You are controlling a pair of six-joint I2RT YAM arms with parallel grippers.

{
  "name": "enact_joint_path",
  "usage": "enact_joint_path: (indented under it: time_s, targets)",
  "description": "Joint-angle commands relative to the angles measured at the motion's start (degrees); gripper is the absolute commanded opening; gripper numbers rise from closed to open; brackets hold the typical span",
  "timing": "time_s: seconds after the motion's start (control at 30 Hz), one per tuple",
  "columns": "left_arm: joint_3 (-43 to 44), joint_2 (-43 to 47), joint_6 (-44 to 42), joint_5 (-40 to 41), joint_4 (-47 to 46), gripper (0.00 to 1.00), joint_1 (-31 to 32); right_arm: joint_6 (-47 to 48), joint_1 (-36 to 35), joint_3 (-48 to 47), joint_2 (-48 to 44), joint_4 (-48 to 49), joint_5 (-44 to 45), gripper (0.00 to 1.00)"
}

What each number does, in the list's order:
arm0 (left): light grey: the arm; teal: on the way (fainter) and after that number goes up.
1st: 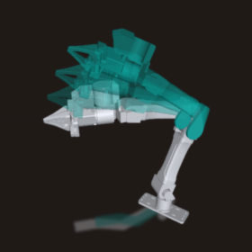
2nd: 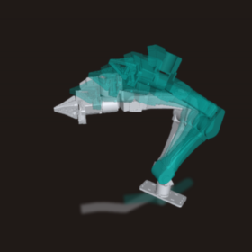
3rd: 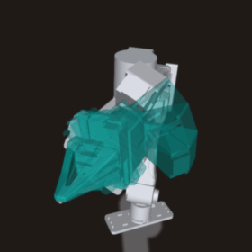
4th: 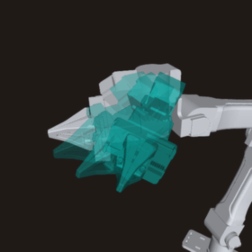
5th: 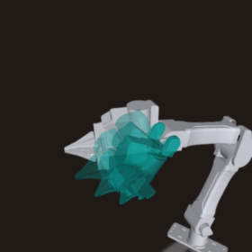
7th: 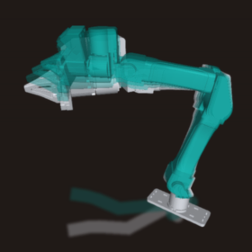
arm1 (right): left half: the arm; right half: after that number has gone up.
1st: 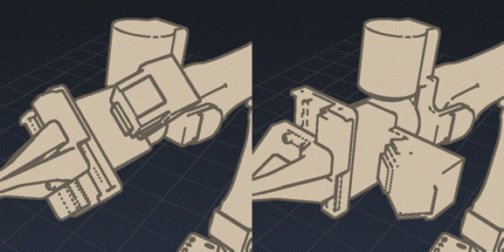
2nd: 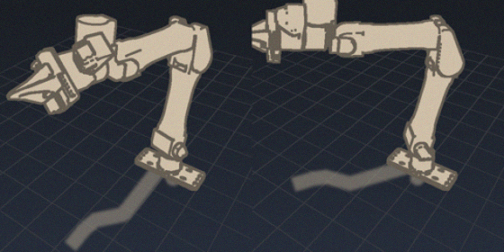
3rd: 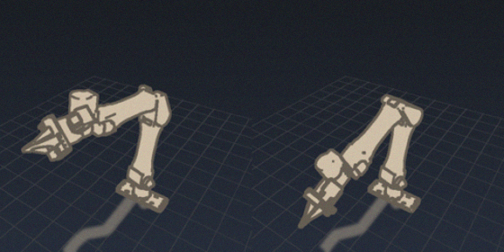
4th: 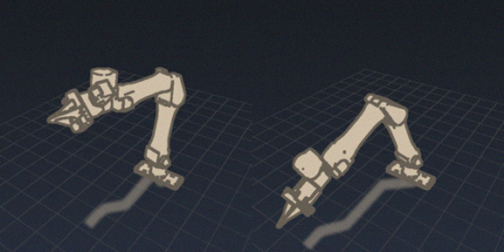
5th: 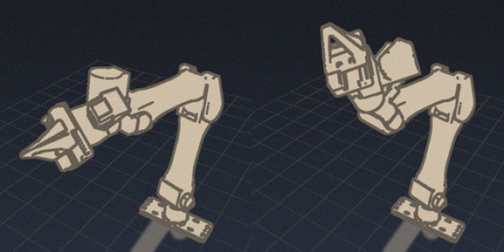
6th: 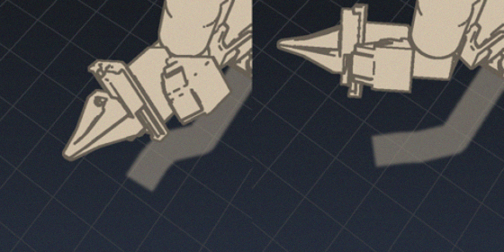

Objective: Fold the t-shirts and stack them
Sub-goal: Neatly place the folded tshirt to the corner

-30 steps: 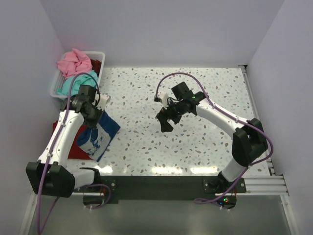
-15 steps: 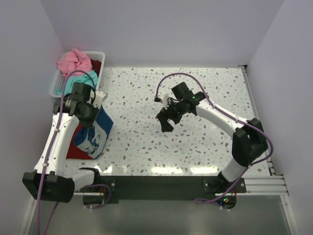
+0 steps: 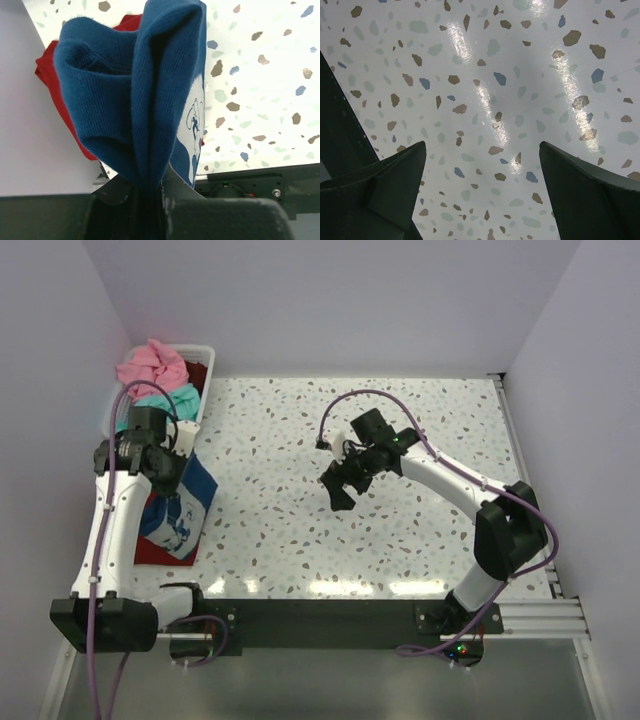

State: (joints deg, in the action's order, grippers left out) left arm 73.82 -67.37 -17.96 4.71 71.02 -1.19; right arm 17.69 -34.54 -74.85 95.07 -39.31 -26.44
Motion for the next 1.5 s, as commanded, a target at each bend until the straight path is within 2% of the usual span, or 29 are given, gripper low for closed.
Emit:
enact_joint_path:
  time_s: [0.0,0.47,0.93,1.13,1.17,1.23,1.27,1.3,1.37,1.43,1.47]
  targets:
    - [-0.8,0.9,-3.5,-0.7,-3.3,0.0,-2.9,0.8,0.0,0.1,-1.2,0.0,0.7,0.99]
    - [-6.8,-1.7,-11.7,-4.1,-10.7,0.0,-17.4,0.9,0.0,-0.3,-0.8,-1.0,1.1,0.99]
    - [-10.0,-5.7,-17.1,-4.4,-17.0,0.0,-28.9,1.2,0.0,-2.3,0.5,-2.9,1.5,0.99]
    - [-11.7,-7.7,-18.7,-3.7,-21.9,0.02,-31.7,1.3,0.1,-2.8,0.9,-3.5,1.6,0.99]
    - [-11.6,-8.6,-19.1,-3.2,-23.1,0.11,-32.0,1.4,-0.1,-2.8,0.8,-3.5,1.6,0.98]
    - [-11.3,-9.4,-19.7,-2.9,-24.4,0.21,-33.3,1.4,0.0,-2.9,0.9,-3.6,1.7,0.99]
    - [-10.6,-10.1,-20.2,-3.0,-25.4,0.37,-33.8,1.5,0.0,-3.0,0.9,-3.7,1.8,0.99]
    - [-10.2,-10.4,-20.4,-3.1,-25.7,0.46,-34.2,1.5,0.0,-3.2,1.0,-3.9,1.9,0.99]
    - [-8.3,-10.8,-20.3,-3.1,-25.7,0.62,-34.8,1.8,0.0,-3.5,0.9,-4.1,2.3,0.99]
    - [-6.9,-10.8,-20.1,-3.0,-25.8,0.71,-34.8,2.0,0.1,-3.4,0.6,-4.2,2.6,0.99]
    - [-4.9,-10.7,-20.0,-3.7,-25.1,0.83,-34.8,2.0,0.1,-3.4,0.4,-4.1,3.1,0.99]
